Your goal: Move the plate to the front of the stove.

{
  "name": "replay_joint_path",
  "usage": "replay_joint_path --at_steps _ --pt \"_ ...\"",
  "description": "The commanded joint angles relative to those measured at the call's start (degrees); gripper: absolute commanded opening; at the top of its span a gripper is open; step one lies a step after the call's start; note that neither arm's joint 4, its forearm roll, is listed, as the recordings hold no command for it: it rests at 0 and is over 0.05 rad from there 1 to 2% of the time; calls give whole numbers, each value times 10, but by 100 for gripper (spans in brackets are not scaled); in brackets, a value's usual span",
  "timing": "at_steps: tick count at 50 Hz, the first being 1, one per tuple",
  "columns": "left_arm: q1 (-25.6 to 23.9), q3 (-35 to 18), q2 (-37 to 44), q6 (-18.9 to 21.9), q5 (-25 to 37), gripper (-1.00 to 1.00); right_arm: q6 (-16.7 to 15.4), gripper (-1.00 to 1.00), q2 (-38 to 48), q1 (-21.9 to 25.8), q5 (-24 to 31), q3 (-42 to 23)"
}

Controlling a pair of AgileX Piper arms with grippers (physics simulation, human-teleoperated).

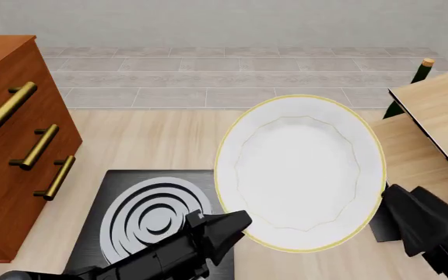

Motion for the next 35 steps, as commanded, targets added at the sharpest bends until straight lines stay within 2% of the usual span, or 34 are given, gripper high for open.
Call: replay_joint_path --at_steps 1,11,20,28,35 --pt "-4 -3 -6 2 -2 -100 10 100 77 7 -81 12" --pt "-6 -4 -6 3 -3 -100 14 100 158 14 -158 18" --pt "-7 -4 -4 3 -5 -100 20 100 204 26 -207 25" --pt "-10 -5 -4 3 -5 -100 26 100 234 33 -243 32" --pt "-10 -4 -4 3 -7 -100 26 100 233 38 -245 30"
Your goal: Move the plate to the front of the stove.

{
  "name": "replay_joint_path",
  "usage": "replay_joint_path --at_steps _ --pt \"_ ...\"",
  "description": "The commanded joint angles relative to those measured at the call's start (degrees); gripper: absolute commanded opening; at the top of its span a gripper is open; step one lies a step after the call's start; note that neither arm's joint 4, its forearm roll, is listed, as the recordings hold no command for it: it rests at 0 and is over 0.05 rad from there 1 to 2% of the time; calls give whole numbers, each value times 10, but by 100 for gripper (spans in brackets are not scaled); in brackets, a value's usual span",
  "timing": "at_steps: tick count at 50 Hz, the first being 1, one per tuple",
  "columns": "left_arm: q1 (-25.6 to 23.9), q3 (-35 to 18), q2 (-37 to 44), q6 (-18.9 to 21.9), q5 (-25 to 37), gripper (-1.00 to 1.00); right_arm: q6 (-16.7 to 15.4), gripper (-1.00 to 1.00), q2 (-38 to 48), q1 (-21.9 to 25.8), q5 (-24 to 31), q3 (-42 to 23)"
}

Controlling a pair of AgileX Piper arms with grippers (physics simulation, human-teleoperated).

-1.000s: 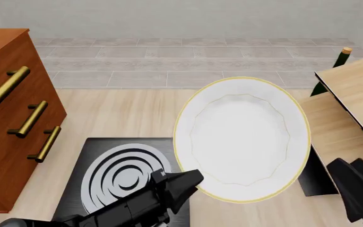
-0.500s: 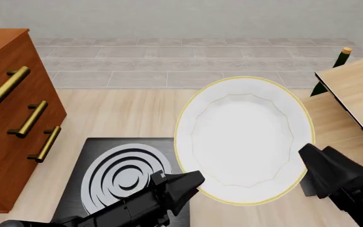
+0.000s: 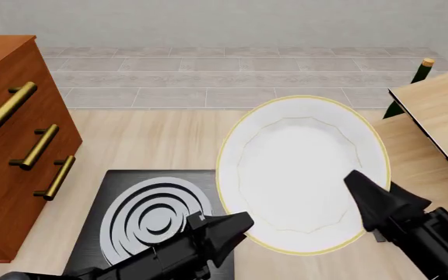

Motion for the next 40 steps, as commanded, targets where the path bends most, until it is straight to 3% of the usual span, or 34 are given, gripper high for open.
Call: replay_joint_path --at_steps 1,23,24,40 --pt "-3 -3 -2 3 -7 -100 0 -100 20 9 -24 3" --pt "-5 1 -5 5 -15 -100 -1 -100 -26 5 20 -2" --pt "-6 1 -6 5 -15 100 0 -100 -27 4 21 -2" --pt "-6 27 -60 -3 -11 100 6 -100 -39 -77 55 -33"
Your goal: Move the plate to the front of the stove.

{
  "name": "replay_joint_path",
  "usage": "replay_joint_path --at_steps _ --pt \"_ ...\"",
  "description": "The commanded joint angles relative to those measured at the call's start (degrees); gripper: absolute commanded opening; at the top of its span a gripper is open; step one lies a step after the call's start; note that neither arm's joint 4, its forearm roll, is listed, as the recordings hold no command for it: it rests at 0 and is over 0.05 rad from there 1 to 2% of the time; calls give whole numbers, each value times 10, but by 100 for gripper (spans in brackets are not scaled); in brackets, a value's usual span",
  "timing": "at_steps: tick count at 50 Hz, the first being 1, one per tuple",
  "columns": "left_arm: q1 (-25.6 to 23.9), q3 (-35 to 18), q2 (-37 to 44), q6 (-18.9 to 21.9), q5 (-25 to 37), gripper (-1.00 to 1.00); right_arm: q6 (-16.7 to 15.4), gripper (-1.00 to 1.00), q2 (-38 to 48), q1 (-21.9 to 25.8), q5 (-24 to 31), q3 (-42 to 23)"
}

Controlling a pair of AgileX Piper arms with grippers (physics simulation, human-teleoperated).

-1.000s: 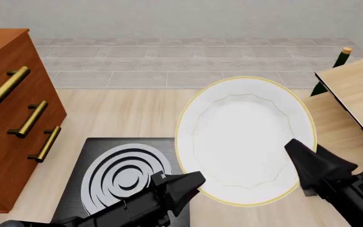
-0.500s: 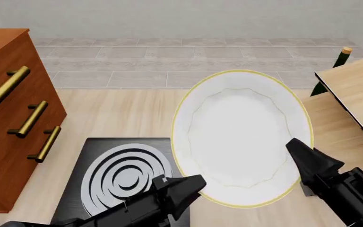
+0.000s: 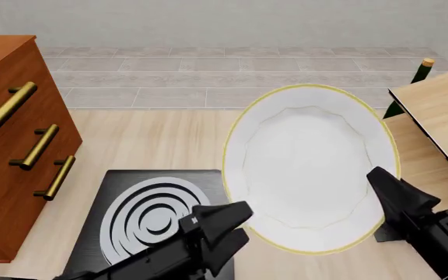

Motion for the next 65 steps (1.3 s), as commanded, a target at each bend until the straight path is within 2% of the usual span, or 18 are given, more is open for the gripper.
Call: replay_joint_path --at_steps 1,8,11,14,16,23,28,31,36,42,45,49,54,57,59,60,62,65 --pt "1 15 -44 -8 6 100 18 -100 -11 -58 10 -14" --pt "11 30 -118 -39 52 100 16 -100 23 -71 6 -38" --pt "27 20 -183 -83 115 100 17 -100 35 -74 3 -50" --pt "40 22 -216 -100 144 100 15 -100 48 -78 4 -65" --pt "50 10 -270 -143 206 100 15 -100 60 -81 -2 -71" --pt "88 -32 -379 -238 342 100 20 -100 84 -95 -12 -88" --pt "108 -44 -422 -282 401 100 23 -100 104 -104 -19 -102" --pt "120 -57 -457 -323 450 100 25 -100 129 -108 -27 -117" --pt "142 -108 -513 -425 558 100 29 -100 174 -104 -41 -146" --pt "152 -131 -553 -490 625 100 33 -100 228 -96 -57 -177" --pt "158 -130 -569 -498 639 100 38 -100 258 -94 -68 -190" --pt "170 -145 -586 -538 673 100 51 -100 298 -85 -78 -214" --pt "172 -143 -606 -546 689 100 66 -100 361 -84 -91 -254" --pt "173 -148 -613 -562 702 100 91 -100 401 -73 -100 -275" --pt "173 -141 -619 -559 703 100 84 -100 419 -76 -94 -296" --pt "174 -147 -619 -576 713 100 88 -100 433 -73 -94 -308" --pt "173 -138 -623 -568 710 100 94 -100 451 -68 -97 -323" --pt "173 -141 -623 -587 720 100 111 -100 482 -63 -103 -344"
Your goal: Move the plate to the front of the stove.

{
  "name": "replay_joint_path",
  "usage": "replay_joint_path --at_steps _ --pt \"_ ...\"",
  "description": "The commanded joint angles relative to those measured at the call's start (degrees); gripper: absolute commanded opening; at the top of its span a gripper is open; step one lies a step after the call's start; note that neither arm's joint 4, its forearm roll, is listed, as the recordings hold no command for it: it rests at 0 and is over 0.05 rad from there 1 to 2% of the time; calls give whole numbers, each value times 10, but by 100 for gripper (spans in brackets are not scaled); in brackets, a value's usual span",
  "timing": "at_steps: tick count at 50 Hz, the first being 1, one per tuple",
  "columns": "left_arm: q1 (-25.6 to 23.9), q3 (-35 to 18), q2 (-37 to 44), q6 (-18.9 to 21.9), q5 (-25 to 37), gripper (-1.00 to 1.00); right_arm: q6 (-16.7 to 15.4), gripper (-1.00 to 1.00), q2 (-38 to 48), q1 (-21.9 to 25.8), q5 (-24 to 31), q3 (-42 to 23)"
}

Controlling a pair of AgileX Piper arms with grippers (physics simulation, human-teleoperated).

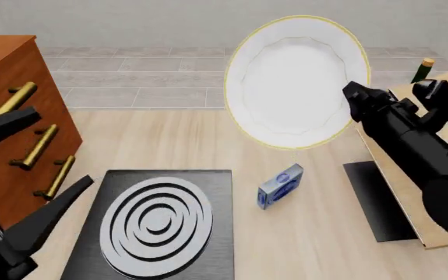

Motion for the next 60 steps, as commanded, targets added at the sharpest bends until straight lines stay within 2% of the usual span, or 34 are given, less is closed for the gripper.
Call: replay_joint_path --at_steps 1,9,21,26,27,28,32,40,60 --pt "7 -4 -32 -49 46 100 39 -100 117 19 -14 -91" --pt "4 3 -42 -58 54 100 57 -100 173 37 -17 -136" --pt "8 18 -44 -68 48 100 118 -100 294 44 -75 -193" --pt "12 17 -43 -68 50 100 124 -100 330 53 -75 -222" --pt "13 16 -43 -70 50 100 137 -100 337 51 -91 -221" --pt "14 17 -43 -69 50 100 129 -100 343 55 -76 -233" --pt "18 18 -42 -72 48 100 143 -100 366 58 -76 -252" --pt "23 15 -43 -72 50 100 140 -100 407 70 -55 -301" --pt "34 20 -45 -71 53 100 157 -100 511 83 -56 -375"
